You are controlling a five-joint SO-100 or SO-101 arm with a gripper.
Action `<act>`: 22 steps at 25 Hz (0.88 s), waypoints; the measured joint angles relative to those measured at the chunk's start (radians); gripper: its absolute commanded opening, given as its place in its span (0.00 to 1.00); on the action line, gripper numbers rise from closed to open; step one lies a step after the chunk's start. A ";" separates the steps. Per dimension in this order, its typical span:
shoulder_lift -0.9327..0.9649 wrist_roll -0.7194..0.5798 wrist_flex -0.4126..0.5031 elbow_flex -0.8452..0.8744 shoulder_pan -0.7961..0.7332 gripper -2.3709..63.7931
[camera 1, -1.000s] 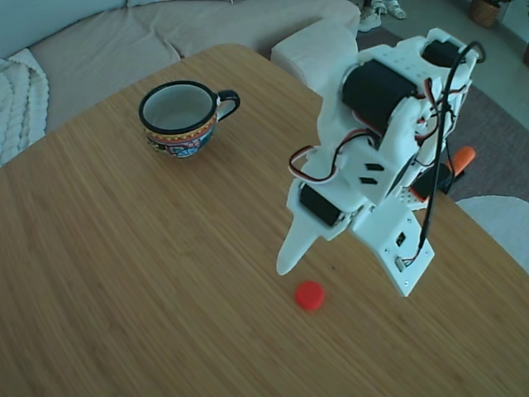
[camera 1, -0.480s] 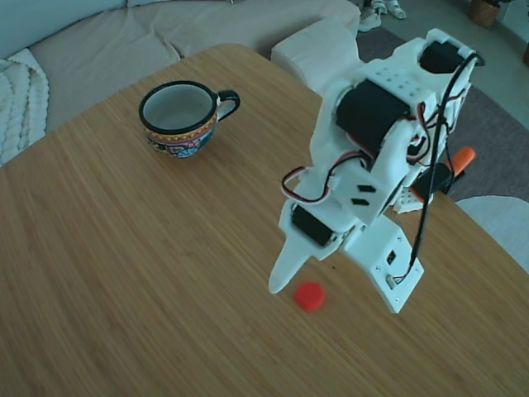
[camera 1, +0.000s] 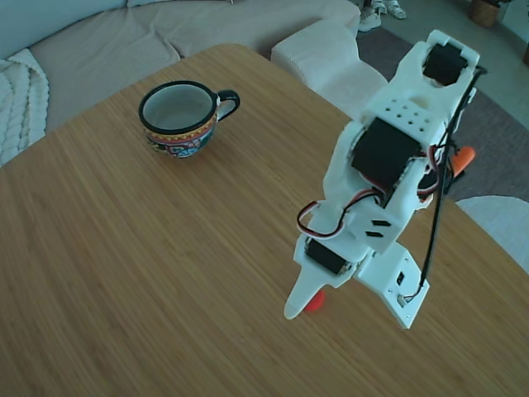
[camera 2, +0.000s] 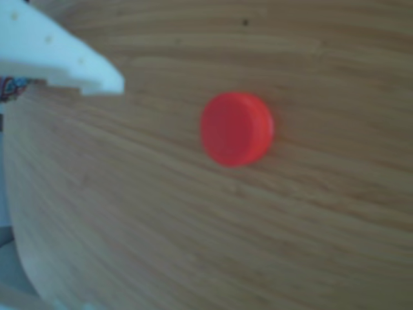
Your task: Grasp a red cap and put it in the cup.
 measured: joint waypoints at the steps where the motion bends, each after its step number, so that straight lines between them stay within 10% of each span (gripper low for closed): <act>1: 0.000 0.000 -0.012 0.015 -0.003 0.71; 22: 0.000 0.000 -0.183 0.259 0.005 0.71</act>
